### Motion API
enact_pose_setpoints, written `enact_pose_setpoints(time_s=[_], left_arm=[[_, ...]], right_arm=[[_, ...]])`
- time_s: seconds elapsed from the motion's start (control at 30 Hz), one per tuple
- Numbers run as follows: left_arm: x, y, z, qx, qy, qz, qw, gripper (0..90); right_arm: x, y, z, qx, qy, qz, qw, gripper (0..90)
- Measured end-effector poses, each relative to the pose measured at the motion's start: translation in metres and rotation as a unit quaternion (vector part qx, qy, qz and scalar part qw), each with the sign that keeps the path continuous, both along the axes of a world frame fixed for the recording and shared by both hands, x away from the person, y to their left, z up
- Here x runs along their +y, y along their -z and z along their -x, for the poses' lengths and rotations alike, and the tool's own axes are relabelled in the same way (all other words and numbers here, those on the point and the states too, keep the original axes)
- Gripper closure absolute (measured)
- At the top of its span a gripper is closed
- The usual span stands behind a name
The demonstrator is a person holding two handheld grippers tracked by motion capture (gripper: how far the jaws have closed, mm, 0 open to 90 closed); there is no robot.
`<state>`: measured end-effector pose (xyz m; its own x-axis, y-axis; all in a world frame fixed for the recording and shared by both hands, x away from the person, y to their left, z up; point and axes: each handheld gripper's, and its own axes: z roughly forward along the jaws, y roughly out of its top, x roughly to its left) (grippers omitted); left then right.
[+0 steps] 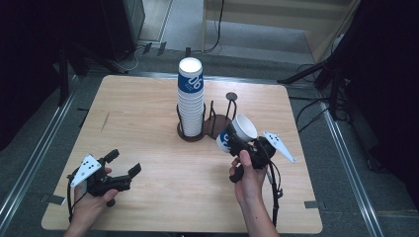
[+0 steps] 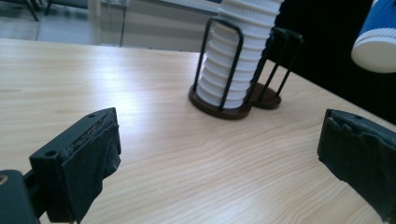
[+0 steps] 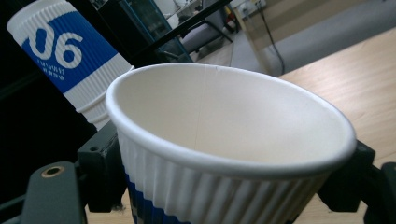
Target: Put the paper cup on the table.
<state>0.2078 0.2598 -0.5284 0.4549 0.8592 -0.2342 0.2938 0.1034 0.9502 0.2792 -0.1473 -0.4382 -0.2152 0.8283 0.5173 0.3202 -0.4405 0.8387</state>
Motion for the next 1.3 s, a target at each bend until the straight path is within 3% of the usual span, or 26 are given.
enact_pose_setpoints(time_s=[0.17,0.4,0.5,0.57,0.7,0.8,1.07,1.2,1.3], left_arm=[[0.015,0.007,0.008,0.008,-0.017,-0.016,0.9997,0.3],[0.032,0.014,0.017,0.021,-0.039,-0.032,0.9985,0.3],[0.04,0.017,0.02,0.03,-0.05,-0.038,0.9976,0.3],[0.045,0.018,0.02,0.034,-0.062,-0.038,0.9968,0.4],[0.049,0.019,0.02,0.038,-0.074,-0.038,0.9958,0.3],[0.053,0.022,0.021,0.045,-0.081,-0.058,0.994,0.3],[0.065,0.024,0.021,0.055,-0.103,-0.053,0.9918,0.3],[0.067,0.024,0.02,0.061,-0.104,-0.05,0.9914,0.3],[0.067,0.024,0.02,0.065,-0.107,-0.049,0.9909,0.3]], right_arm=[[0.004,0.0,0.001,-0.025,0.014,0.065,0.9975,18.9],[0.004,0.004,-0.003,-0.027,0.035,0.109,0.9931,19.0],[0.004,0.005,-0.003,-0.033,0.057,0.155,0.9858,19.0],[0.003,0.006,-0.004,-0.037,0.06,0.168,0.9833,18.9],[0.001,0.009,-0.007,-0.048,0.062,0.185,0.9795,18.8],[-0.003,0.013,-0.012,-0.051,0.065,0.19,0.9783,18.8],[-0.019,0.021,-0.026,-0.071,0.072,0.205,0.9735,18.8],[-0.029,0.025,-0.034,-0.074,0.08,0.194,0.9748,19.0],[-0.035,0.028,-0.039,-0.082,0.09,0.204,0.9715,19.0]])
